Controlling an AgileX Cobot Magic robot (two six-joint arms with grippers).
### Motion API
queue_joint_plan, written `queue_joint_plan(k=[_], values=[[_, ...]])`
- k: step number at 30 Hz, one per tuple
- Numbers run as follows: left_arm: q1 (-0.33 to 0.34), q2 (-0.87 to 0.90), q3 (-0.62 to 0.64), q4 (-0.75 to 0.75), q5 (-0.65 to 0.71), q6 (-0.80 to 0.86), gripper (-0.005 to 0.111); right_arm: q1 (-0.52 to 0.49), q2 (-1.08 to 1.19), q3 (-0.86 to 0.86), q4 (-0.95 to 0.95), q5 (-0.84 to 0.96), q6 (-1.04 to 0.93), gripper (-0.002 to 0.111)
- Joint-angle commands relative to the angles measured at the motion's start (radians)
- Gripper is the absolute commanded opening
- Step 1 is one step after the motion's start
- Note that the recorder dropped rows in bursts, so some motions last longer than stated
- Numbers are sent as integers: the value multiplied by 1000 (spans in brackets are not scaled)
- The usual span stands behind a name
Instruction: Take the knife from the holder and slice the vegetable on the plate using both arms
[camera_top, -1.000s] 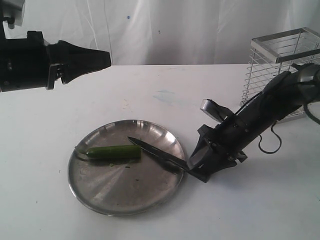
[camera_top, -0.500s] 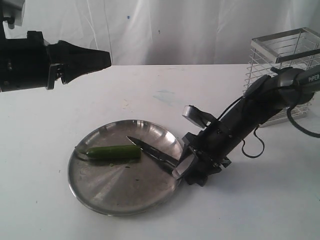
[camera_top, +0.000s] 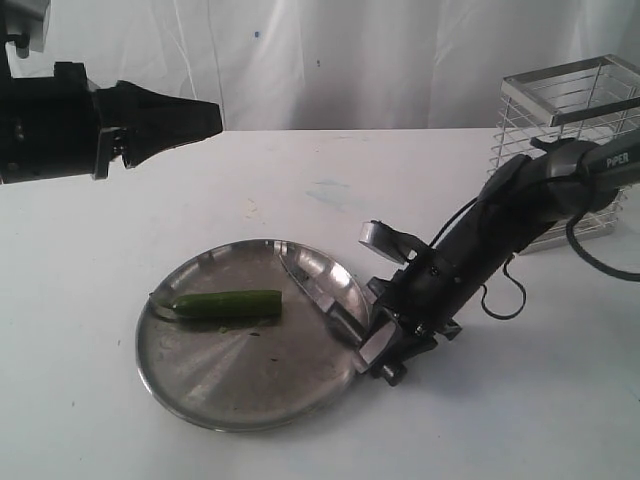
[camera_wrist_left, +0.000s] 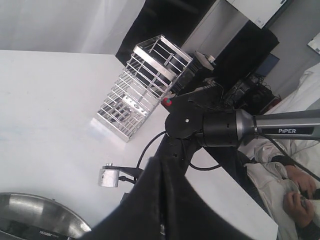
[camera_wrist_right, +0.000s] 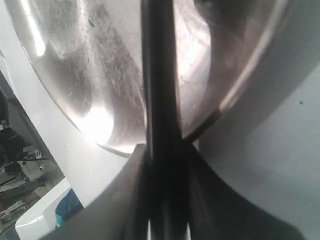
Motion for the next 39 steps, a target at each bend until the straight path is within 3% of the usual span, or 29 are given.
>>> queue_joint_plan(k=[1, 4, 9, 12, 15, 21, 24, 30, 39], values=[[2, -12, 0, -22, 6, 15, 0, 2, -72, 1, -22, -10, -6, 0], [2, -12, 0, -22, -8, 64, 0, 2, -158, 7, -65, -10, 25, 0], [2, -12, 0, -22, 65, 423, 0, 4, -327, 56, -282, -12, 195, 0], [-8, -12, 0, 91, 159, 545, 0, 4, -437, 102, -402, -83, 322, 0], [-62, -12, 0, 212, 109, 581, 0, 4, -539, 161, -481, -134, 407, 0], [-319, 11, 0, 652, -232, 487, 0, 15, -706, 264, -617, -174, 542, 0], [-418, 36, 0, 676, -358, 483, 0, 39, -801, 303, -631, -118, 572, 0], [-443, 42, 0, 643, -463, 346, 0, 74, -1018, 378, -722, -50, 612, 0], [-443, 42, 1, 643, -455, 288, 0, 76, -1130, 515, -760, -127, 571, 0]])
